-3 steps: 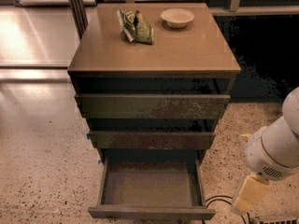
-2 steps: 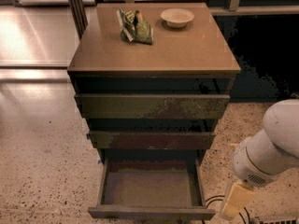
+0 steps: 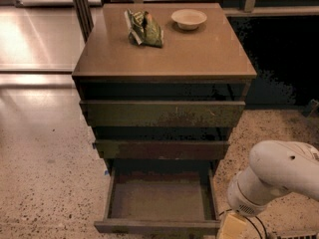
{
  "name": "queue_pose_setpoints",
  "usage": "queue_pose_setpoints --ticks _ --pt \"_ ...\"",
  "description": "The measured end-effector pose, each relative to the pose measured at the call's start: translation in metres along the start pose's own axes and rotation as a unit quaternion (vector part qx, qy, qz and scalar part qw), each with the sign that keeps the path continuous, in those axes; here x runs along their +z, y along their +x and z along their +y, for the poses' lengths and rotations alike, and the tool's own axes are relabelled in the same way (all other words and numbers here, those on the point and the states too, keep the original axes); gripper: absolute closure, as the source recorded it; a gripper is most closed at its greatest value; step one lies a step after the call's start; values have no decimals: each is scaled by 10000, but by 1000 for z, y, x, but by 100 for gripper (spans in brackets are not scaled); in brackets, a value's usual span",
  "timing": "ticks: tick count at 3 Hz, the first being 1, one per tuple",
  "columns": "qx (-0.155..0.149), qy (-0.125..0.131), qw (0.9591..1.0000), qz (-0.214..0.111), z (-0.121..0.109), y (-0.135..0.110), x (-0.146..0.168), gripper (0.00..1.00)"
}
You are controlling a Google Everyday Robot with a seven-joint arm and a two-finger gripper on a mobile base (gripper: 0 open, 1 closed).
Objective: Close bottom drawer
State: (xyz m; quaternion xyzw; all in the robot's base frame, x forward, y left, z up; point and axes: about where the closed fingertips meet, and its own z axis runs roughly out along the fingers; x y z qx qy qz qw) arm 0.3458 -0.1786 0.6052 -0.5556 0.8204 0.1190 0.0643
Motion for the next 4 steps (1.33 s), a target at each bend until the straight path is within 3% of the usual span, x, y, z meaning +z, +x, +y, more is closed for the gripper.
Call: queue_pose_setpoints --ticks 1,3,4 --pt "4 0 10000 -4 0 0 0 0" --pt "4 0 10000 -4 0 0 1 42" --pt "119 30 9997 -197 0 4 23 65"
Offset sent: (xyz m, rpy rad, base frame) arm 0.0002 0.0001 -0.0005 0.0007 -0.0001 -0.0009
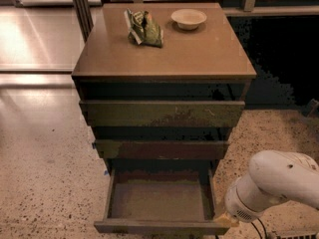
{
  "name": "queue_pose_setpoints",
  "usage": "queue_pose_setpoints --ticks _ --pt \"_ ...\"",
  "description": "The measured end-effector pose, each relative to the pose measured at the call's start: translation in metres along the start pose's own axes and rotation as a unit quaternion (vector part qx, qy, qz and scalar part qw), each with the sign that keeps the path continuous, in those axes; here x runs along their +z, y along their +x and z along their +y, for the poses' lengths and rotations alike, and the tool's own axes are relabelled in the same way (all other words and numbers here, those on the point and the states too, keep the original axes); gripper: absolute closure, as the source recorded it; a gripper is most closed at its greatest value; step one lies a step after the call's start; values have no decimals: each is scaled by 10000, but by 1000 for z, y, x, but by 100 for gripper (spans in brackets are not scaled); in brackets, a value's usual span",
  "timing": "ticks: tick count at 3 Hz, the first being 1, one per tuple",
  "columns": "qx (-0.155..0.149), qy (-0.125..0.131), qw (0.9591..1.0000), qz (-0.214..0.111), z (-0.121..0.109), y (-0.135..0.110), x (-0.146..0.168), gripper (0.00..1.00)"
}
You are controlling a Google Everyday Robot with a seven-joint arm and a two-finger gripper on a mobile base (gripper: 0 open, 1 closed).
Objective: Close bottom drawer
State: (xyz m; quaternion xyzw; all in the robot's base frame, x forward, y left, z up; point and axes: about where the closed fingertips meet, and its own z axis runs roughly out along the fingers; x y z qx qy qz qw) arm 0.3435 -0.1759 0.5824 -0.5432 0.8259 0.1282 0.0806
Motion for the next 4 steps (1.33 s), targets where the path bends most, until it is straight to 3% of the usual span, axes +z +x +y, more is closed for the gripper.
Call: queue_pose_setpoints --ticks 1,2,3,4 --pt "237 -23 9990 -382 -5 6 44 89" --pt "523 -153 9957 -748 -10 11 91 100" --pt "670 -399 9912 -1066 -6 11 158 100" --pt "670 -399 9912 -1066 -6 11 158 100"
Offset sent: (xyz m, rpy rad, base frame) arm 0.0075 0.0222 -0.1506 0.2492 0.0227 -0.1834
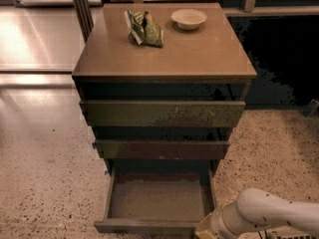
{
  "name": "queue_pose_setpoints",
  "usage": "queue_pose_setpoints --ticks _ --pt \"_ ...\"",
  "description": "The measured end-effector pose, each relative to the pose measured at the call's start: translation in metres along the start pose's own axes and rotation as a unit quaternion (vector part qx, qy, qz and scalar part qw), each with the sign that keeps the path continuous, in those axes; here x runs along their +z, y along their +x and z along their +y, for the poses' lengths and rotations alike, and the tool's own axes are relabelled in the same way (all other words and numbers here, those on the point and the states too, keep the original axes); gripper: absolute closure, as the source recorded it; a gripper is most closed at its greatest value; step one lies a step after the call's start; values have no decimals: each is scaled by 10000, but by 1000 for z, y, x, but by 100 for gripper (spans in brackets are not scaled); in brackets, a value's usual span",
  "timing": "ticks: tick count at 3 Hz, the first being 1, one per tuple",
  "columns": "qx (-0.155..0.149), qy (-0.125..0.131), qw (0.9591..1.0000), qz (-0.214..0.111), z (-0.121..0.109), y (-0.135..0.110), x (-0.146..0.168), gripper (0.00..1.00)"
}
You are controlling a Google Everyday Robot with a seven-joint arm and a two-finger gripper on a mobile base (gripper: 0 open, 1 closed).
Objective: Close bottom drawer
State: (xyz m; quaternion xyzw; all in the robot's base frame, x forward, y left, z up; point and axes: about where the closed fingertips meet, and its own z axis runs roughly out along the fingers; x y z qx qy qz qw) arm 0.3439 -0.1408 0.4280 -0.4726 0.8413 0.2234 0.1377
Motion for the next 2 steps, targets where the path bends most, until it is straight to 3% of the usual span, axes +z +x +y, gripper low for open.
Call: queue_pose_setpoints --ticks 2 --pt "-138 -97 9993 -319 -4 -20 44 100"
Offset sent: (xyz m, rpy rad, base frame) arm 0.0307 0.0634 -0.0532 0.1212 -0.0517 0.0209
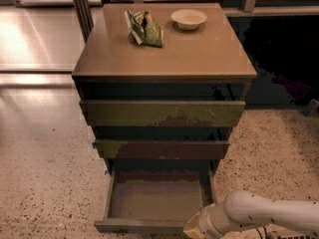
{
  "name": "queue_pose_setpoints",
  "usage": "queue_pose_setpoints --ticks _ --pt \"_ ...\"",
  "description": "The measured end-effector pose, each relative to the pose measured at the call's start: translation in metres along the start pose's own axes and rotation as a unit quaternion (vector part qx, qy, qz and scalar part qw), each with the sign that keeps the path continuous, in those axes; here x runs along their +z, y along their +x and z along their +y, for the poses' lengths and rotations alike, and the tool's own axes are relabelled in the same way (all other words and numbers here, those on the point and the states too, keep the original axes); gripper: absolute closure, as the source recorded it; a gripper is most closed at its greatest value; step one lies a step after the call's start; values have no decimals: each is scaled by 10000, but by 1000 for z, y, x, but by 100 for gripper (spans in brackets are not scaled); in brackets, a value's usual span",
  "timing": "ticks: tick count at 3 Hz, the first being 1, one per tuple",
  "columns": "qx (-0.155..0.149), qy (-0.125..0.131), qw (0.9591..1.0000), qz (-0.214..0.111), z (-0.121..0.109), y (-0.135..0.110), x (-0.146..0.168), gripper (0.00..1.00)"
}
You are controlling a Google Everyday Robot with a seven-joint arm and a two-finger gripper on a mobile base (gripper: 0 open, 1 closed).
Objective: Close bottom drawer
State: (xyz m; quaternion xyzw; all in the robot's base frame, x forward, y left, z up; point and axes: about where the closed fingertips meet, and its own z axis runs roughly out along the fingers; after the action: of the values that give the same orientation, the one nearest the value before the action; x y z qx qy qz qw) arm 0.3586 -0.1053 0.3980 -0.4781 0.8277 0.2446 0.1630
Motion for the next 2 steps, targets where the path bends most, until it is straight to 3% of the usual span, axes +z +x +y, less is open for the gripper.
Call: queue_pose_setpoints --ticks 2 --pt "182 -444 9977 -484 -3 -3 46 100"
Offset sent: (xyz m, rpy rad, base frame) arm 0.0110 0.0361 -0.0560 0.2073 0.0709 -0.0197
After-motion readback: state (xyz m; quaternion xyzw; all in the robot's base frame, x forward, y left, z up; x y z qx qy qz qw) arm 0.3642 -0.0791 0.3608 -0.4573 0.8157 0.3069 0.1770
